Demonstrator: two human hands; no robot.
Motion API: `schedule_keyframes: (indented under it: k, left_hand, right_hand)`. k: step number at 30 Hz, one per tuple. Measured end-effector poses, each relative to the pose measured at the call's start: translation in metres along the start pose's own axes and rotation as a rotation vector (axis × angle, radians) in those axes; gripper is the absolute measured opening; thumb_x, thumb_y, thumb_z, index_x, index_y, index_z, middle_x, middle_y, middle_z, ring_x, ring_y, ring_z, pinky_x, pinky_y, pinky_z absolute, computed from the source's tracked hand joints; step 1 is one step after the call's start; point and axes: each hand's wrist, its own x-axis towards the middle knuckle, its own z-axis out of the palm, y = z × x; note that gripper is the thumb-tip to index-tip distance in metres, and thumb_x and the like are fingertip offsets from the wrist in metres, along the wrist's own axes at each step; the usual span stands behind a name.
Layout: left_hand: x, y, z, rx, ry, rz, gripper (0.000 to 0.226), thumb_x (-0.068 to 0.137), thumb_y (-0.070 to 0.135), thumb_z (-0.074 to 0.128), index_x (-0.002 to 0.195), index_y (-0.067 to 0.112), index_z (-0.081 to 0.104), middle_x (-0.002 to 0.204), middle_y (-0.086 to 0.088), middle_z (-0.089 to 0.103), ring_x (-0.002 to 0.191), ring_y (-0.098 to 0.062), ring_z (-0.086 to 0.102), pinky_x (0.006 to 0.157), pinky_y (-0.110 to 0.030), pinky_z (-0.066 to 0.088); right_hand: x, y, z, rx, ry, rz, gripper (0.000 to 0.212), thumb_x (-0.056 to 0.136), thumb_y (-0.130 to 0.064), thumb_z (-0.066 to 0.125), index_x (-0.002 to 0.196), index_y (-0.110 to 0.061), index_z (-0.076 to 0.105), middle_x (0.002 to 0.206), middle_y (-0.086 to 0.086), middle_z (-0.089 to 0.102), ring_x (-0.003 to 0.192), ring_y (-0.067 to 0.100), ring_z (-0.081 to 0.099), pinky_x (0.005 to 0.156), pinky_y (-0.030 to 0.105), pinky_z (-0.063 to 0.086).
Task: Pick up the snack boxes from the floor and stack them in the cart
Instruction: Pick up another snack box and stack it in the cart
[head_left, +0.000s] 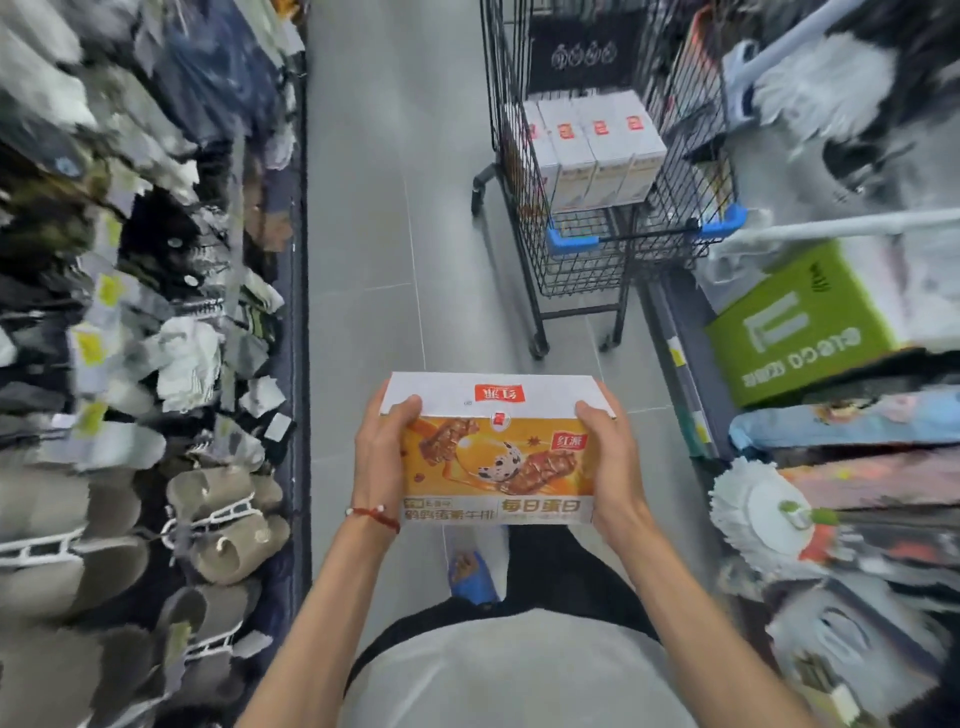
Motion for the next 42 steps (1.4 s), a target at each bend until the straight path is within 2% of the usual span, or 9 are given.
schedule_keyframes:
  k: [3, 10, 15, 18, 23, 28, 34, 39, 42]
  left_hand:
    - [0.049, 0.032, 0.031, 0.08, -0.062, 0.028, 0.046, 0.083, 0.042, 0.064, 0.123, 0.022, 0.058, 0.113, -0.017, 0.074, 0.099, -0.042, 0.073, 0.088, -0.06, 0.057]
    - [0.165, 0.123, 0.134, 0.189, -0.135, 0.129, 0.041, 0.084, 0.028, 0.062, 0.122, 0.015, 0.056, 0.1, -0.004, 0.074, 0.074, -0.014, 0.076, 0.056, -0.024, 0.057]
    - [0.223, 0.173, 0.196, 0.27, -0.178, 0.158, 0.059, 0.08, 0.038, 0.059, 0.136, 0.023, 0.053, 0.12, -0.009, 0.071, 0.097, -0.027, 0.075, 0.067, -0.03, 0.061]
    - [0.254, 0.2, 0.23, 0.293, -0.219, 0.165, 0.057, 0.079, 0.042, 0.059, 0.134, 0.03, 0.054, 0.121, -0.009, 0.071, 0.102, -0.029, 0.074, 0.081, -0.042, 0.063]
    - [0.319, 0.239, 0.287, 0.39, -0.364, 0.163, 0.062, 0.077, 0.037, 0.058, 0.138, 0.027, 0.052, 0.122, -0.011, 0.07, 0.097, -0.027, 0.075, 0.066, -0.025, 0.06]
    - [0.387, 0.261, 0.34, 0.502, -0.521, 0.125, 0.057, 0.087, 0.036, 0.057, 0.143, 0.037, 0.046, 0.114, -0.001, 0.077, 0.091, -0.023, 0.077, 0.08, -0.039, 0.063]
    - [0.463, 0.289, 0.404, 0.611, -0.722, -0.025, 0.055, 0.099, 0.007, 0.051, 0.147, 0.033, 0.043, 0.102, 0.007, 0.076, 0.078, -0.013, 0.078, 0.06, -0.021, 0.058]
    - [0.516, 0.286, 0.439, 0.752, -0.827, -0.079, 0.05, 0.097, 0.013, 0.062, 0.138, 0.04, 0.053, 0.115, 0.006, 0.075, 0.105, -0.023, 0.073, 0.089, -0.047, 0.06]
    - [0.538, 0.272, 0.45, 0.848, -0.877, -0.08, 0.047, 0.098, 0.014, 0.062, 0.137, 0.039, 0.053, 0.122, 0.004, 0.072, 0.104, -0.017, 0.073, 0.084, -0.034, 0.062]
  right_hand:
    - [0.047, -0.022, 0.005, 0.058, 0.036, -0.014, 0.062, 0.087, -0.039, 0.06, 0.145, -0.018, 0.052, 0.116, 0.017, 0.076, 0.107, 0.037, 0.075, 0.09, 0.052, 0.061]
    - [0.177, -0.096, 0.008, 0.177, 0.087, -0.061, 0.058, 0.088, -0.029, 0.059, 0.145, -0.017, 0.052, 0.126, 0.022, 0.071, 0.115, 0.043, 0.07, 0.094, 0.058, 0.056]
    - [0.245, -0.15, 0.003, 0.242, 0.147, -0.085, 0.06, 0.086, -0.027, 0.06, 0.146, -0.024, 0.053, 0.13, 0.019, 0.07, 0.12, 0.043, 0.068, 0.101, 0.069, 0.05]
    - [0.275, -0.176, 0.0, 0.296, 0.192, -0.113, 0.062, 0.086, -0.027, 0.06, 0.148, -0.029, 0.052, 0.13, 0.014, 0.071, 0.12, 0.04, 0.069, 0.1, 0.064, 0.053]
    - [0.324, -0.21, -0.003, 0.377, 0.305, -0.155, 0.075, 0.083, -0.024, 0.06, 0.156, -0.023, 0.043, 0.125, 0.01, 0.074, 0.11, 0.029, 0.073, 0.088, 0.046, 0.056]
    - [0.366, -0.23, 0.002, 0.453, 0.451, -0.167, 0.066, 0.084, -0.02, 0.057, 0.15, -0.017, 0.05, 0.119, 0.009, 0.076, 0.106, 0.028, 0.073, 0.091, 0.048, 0.055]
    - [0.403, -0.249, 0.027, 0.54, 0.746, -0.145, 0.081, 0.078, -0.013, 0.06, 0.157, -0.017, 0.043, 0.108, -0.004, 0.079, 0.094, 0.015, 0.075, 0.076, 0.031, 0.059]
    - [0.431, -0.238, 0.053, 0.597, 0.89, -0.101, 0.065, 0.091, -0.001, 0.062, 0.149, -0.027, 0.049, 0.12, -0.001, 0.076, 0.107, 0.024, 0.072, 0.084, 0.039, 0.059]
    - [0.448, -0.22, 0.059, 0.6, 0.941, -0.067, 0.07, 0.094, 0.003, 0.063, 0.152, -0.029, 0.043, 0.125, -0.008, 0.074, 0.117, 0.017, 0.07, 0.091, 0.036, 0.059]
